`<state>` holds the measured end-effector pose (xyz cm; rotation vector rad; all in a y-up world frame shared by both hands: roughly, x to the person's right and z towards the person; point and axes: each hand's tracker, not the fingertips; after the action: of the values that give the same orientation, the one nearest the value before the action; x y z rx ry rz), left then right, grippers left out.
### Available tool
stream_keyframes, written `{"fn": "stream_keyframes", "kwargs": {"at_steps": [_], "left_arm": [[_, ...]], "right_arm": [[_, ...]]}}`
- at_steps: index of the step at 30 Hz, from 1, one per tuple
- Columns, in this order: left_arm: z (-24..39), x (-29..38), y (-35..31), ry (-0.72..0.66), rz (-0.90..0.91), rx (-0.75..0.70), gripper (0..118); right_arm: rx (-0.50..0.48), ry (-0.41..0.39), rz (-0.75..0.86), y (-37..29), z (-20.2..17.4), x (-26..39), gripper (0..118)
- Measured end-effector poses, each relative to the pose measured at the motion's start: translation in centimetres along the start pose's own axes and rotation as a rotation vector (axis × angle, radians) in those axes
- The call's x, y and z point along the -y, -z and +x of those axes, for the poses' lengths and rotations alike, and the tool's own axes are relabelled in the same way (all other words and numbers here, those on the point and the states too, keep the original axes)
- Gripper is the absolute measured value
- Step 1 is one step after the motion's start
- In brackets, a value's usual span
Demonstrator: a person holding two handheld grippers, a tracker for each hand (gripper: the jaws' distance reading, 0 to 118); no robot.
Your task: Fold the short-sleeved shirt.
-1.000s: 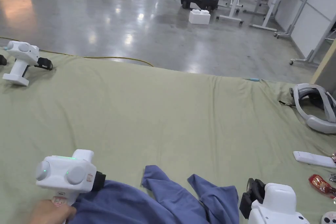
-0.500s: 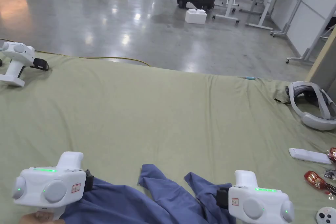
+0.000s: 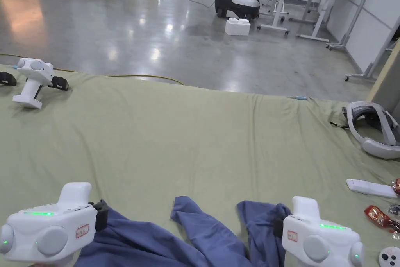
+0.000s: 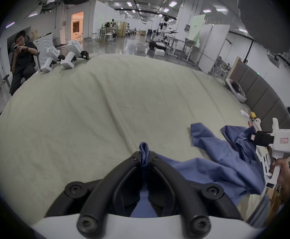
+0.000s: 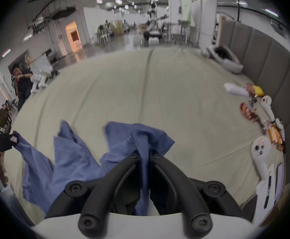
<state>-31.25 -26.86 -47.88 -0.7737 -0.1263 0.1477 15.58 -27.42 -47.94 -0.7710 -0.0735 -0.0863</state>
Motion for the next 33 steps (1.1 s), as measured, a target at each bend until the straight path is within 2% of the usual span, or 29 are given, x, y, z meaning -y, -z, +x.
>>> {"fn": "stream_keyframes", "kwargs": {"at_steps": [10, 17, 21, 33], "left_arm": [[-0.1, -8.0, -10.9, 0.014, 0.252, -0.027, 8], [-3.1, -13.0, -16.4, 0.012, 0.345, -0.097, 8], [-4.9, -14.8, -17.1, -0.013, 0.368, -0.120, 8], [-2.9, -19.5, -17.2, 0.003, 0.399, -0.158, 8]], "right_arm": [[0.056, -0.053, 0.283, -12.0, 2.3, -6.9, 10], [0.106, -0.020, 0.365, -16.6, 4.4, -11.0, 10], [0.126, -0.025, 0.388, -17.9, 4.9, -12.5, 10], [0.125, -0.038, 0.446, -19.5, 3.6, -18.8, 10]]}}
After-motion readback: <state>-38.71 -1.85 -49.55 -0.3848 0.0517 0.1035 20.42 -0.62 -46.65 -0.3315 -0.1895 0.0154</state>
